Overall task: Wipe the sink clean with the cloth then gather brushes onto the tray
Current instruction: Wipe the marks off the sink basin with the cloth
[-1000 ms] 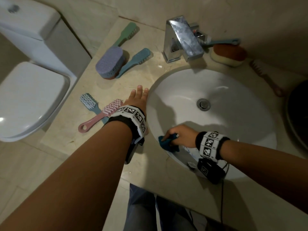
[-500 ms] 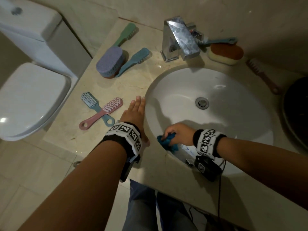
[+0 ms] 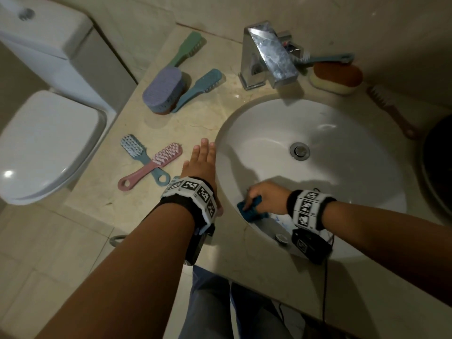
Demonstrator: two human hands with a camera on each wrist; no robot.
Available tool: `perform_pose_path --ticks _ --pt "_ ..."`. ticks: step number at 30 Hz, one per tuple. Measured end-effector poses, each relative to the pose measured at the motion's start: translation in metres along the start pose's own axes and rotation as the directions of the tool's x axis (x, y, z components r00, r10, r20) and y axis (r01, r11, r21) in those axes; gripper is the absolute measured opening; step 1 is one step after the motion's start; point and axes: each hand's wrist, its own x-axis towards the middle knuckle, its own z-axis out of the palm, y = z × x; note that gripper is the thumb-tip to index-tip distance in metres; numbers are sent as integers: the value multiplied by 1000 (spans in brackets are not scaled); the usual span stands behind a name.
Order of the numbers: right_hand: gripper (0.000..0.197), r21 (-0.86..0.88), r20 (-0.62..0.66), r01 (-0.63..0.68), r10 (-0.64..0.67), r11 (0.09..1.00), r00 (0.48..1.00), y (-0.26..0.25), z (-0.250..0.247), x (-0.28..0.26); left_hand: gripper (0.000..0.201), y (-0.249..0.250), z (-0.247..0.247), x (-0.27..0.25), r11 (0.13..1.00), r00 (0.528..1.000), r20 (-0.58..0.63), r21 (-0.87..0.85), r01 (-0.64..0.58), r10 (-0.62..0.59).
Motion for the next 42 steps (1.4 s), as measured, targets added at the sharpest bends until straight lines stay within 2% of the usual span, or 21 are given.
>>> perform_pose_path --ticks 2,4,6,10,13,17,22,24,27,29,31,33,37,39,42 --pt "27 13 -100 -3 4 1000 995 -4 1 12 145 0 0 1 1000 1000 -3 -10 -1 1" --pt "28 44 -129 -8 14 999 991 -1 1 13 147 -1 1 0 1000 1000 -7 -6 -1 1" --pt "27 54 -61 -24 28 998 998 4 1 3 153 -1 2 -1 1000 1000 -3 -3 -3 3" --pt "32 77 96 -97 89 992 991 15 0 -20 152 -1 1 0 1000 1000 -11 -7 -6 5" --pt "25 165 121 -135 116 977 986 13 -1 -21 152 -1 1 0 1000 1000 -16 -11 -6 6" --pt "21 136 78 -104 94 985 993 7 -2 -9 153 -1 2 0 1000 1000 -21 -12 -9 8" --pt "39 191 -109 -100 122 976 986 1 1 6 154 -1 2 0 1000 1000 -24 -11 -7 7" --pt "41 133 -39 -112 118 985 992 3 -1 2 155 -1 2 0 1000 1000 -23 -8 -7 7" --pt "36 42 162 -154 145 987 976 8 -6 -17 155 -1 1 -1 1000 1000 -16 -8 -8 8" --pt "35 35 213 -163 152 986 965 11 -5 -24 151 0 1 -1 1000 1000 -16 -14 -8 8" --pt "34 44 158 -162 154 986 975 9 -4 -18 144 -1 1 0 1000 1000 -26 -27 -8 7" --pt "37 92 45 -143 139 985 989 6 -3 -3 141 -1 2 1 1000 999 -37 -23 -8 7" --pt "39 56 -128 -89 96 994 987 3 -1 20 142 -1 4 2 1000 999 -38 -2 -7 7" --pt "39 44 -112 -53 57 998 992 6 0 17 149 -1 3 1 1000 1000 -25 12 -8 8" --pt "37 50 32 -72 70 996 997 20 2 2 153 -1 2 1 1000 1000 -12 10 -6 6"
